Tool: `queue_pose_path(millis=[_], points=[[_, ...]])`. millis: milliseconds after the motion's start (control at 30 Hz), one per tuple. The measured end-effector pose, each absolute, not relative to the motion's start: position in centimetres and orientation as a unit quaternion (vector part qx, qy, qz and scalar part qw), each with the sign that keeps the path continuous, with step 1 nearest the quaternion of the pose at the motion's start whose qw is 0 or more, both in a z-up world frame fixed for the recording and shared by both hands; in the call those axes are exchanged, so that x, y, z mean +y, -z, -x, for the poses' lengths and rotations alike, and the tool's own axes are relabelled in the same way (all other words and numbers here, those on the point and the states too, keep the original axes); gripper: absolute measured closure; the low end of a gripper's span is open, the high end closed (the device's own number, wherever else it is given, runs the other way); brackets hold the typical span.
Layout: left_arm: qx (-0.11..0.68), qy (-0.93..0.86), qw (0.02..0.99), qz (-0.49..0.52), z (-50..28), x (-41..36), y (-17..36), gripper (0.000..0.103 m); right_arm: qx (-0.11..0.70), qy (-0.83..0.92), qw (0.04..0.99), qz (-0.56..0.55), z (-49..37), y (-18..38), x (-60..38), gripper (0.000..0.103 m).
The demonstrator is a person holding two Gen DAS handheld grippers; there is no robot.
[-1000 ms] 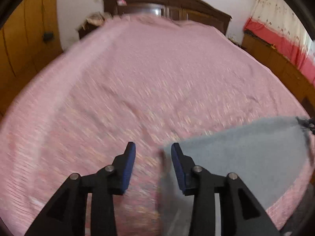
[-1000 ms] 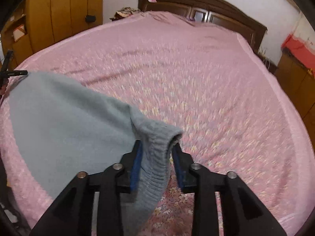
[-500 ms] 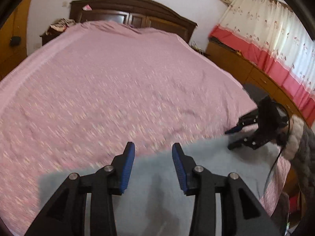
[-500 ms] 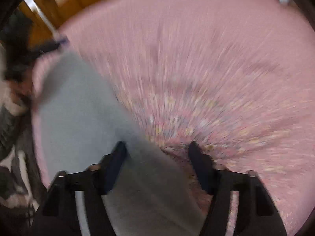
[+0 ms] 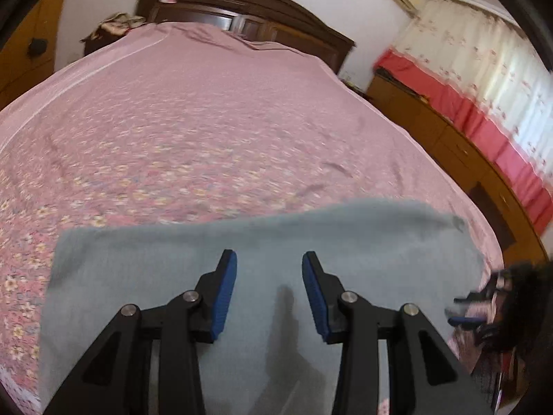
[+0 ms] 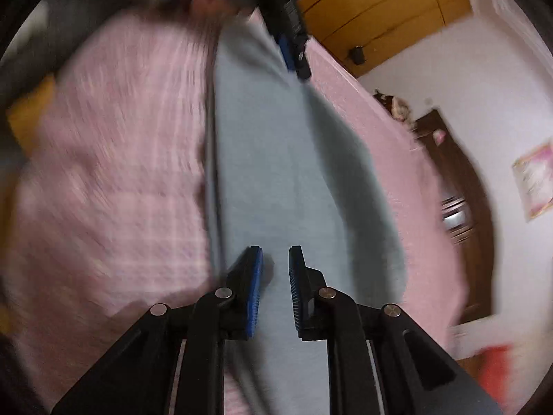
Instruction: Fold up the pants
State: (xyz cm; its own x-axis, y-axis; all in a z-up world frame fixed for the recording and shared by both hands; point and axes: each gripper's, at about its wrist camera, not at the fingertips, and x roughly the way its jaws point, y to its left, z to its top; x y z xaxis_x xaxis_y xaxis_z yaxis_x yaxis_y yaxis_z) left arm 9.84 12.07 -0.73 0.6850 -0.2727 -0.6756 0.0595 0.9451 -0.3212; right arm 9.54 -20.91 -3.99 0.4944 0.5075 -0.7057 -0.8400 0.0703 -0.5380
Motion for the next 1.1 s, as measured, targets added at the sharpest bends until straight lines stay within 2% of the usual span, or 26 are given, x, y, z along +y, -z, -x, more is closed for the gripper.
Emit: queue_pose_path(millis=[100,133,167,233,300,367,433,500,533,567,600,633,767,900,967,1100], points=[[0.403,0.094,0.904,0.110,-10.4,10.3,2.2,0.062,0.232,-0.497,0.753,0.363,-15.3,-1.0,-20.0,0.077],[0.403,0.091,0.904,0.110,-10.5,10.0,2.7,0.062,0.260,-0.504,0.762,0.313,-18.3,-2.5,-19.3,0.072],[0.395,0.088,0.908,0.107,-10.2,9.7,3.1,0.062,0.297,-0.511,0.759,0.272,-21.4,-3.2,-18.8,0.059],[0.387,0.090,0.912,0.104,-10.1,9.8,3.4,0.062,0.391,-0.501,0.748,0.190,-28.9,-3.1,-17.9,0.054],[0.382,0.104,0.910,0.127,-9.9,10.5,3.6,0.061,0.489,-0.469,0.723,0.135,-35.5,-1.4,-16.7,0.053],[0.379,0.119,0.904,0.160,-10.0,11.6,4.1,0.061,0.548,-0.440,0.700,0.127,-38.7,0.6,-15.9,0.054],[0.378,0.129,0.899,0.182,-10.5,12.3,4.6,0.061,0.615,-0.420,0.650,0.148,-39.9,3.2,-15.2,0.059],[0.377,0.134,0.897,0.186,-10.7,12.3,4.4,0.061,0.645,-0.416,0.614,0.184,-38.8,4.6,-14.5,0.062],[0.377,0.134,0.897,0.186,-10.8,12.3,4.2,0.061,0.640,-0.427,0.605,0.205,-37.5,4.5,-14.5,0.062],[0.377,0.134,0.898,0.184,-10.9,12.3,4.2,0.061,0.629,-0.432,0.608,0.219,-36.6,4.3,-14.3,0.069],[0.377,0.132,0.898,0.182,-10.9,12.2,4.2,0.061,0.617,-0.439,0.613,0.226,-35.8,4.0,-14.5,0.079],[0.377,0.131,0.899,0.181,-10.9,12.1,4.1,0.061,0.582,-0.447,0.634,0.241,-34.5,3.2,-14.7,0.095],[0.376,0.126,0.901,0.179,-10.5,12.0,3.9,0.061,0.414,-0.458,0.719,0.321,-26.7,0.1,-15.7,0.095],[0.377,0.125,0.900,0.178,-10.2,12.0,3.8,0.061,0.279,-0.402,0.773,0.404,-18.2,0.6,-17.2,0.096],[0.377,0.122,0.902,0.173,-10.2,11.8,3.9,0.061,0.190,-0.347,0.773,0.496,-15.0,2.3,-18.0,0.096],[0.377,0.121,0.902,0.170,-10.0,11.9,3.9,0.061,0.049,-0.272,0.706,0.652,-9.3,7.8,-17.5,0.096]])
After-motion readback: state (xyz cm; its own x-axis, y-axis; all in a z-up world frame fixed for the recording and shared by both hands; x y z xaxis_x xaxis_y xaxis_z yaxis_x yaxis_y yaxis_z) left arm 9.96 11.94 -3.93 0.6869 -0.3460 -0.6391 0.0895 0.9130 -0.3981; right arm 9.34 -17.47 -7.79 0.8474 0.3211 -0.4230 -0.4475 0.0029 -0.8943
